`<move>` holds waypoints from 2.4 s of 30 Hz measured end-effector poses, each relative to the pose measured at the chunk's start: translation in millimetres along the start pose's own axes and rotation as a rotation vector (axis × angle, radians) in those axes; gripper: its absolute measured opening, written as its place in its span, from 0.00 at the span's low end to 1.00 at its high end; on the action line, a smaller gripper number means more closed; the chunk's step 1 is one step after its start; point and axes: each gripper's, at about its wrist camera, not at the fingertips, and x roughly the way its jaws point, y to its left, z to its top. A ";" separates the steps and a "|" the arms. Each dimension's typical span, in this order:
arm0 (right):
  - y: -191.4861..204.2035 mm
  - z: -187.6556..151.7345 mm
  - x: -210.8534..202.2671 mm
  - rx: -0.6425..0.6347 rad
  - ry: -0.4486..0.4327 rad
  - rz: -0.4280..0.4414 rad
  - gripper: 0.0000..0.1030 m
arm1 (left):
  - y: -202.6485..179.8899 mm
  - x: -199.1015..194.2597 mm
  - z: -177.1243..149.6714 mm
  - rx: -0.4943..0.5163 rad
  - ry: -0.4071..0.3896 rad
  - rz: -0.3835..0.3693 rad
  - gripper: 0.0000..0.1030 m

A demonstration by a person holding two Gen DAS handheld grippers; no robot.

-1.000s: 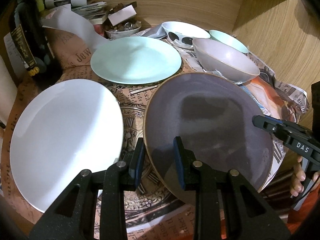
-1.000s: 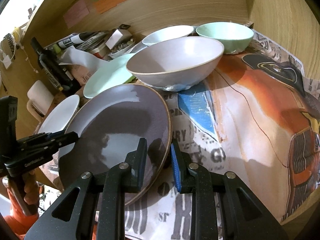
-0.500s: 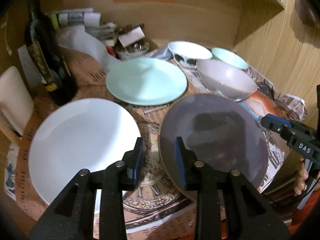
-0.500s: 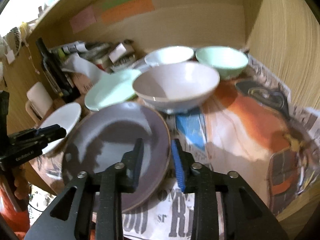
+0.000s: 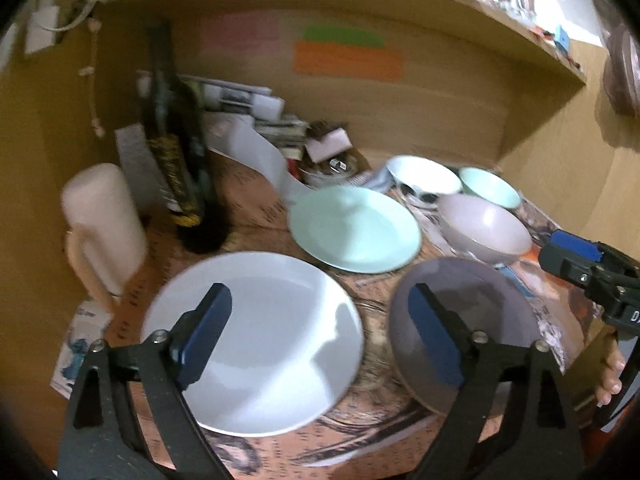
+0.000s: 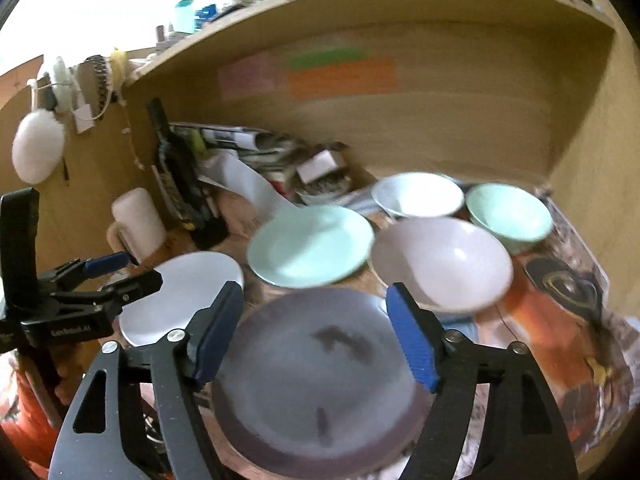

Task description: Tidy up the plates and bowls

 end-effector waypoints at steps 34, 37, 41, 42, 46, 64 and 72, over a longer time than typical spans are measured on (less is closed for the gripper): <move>78.9 -10.5 152.1 -0.079 0.424 0.120 0.53 | 127.6 45.1 -34.9 -0.115 0.183 0.082 0.93; 75.4 -12.3 159.9 -0.059 0.463 0.121 0.46 | 130.4 45.9 -37.1 -0.119 0.181 0.071 0.89; 74.3 -11.1 167.4 -0.038 0.495 0.139 0.36 | 132.1 49.8 -38.3 -0.119 0.203 0.050 0.78; 74.1 -10.0 169.0 -0.038 0.501 0.141 0.36 | 132.6 50.3 -38.8 -0.122 0.205 0.045 0.76; 73.8 -8.6 175.3 -0.040 0.532 0.148 0.31 | 133.1 53.4 -41.8 -0.124 0.223 0.030 0.61; 83.0 -7.9 178.3 -0.092 0.521 0.135 0.26 | 132.1 57.5 -56.0 -0.166 0.261 -0.017 0.36; 81.5 -6.4 172.2 -0.063 0.504 0.124 0.24 | 126.4 54.3 -53.4 -0.158 0.261 0.008 0.35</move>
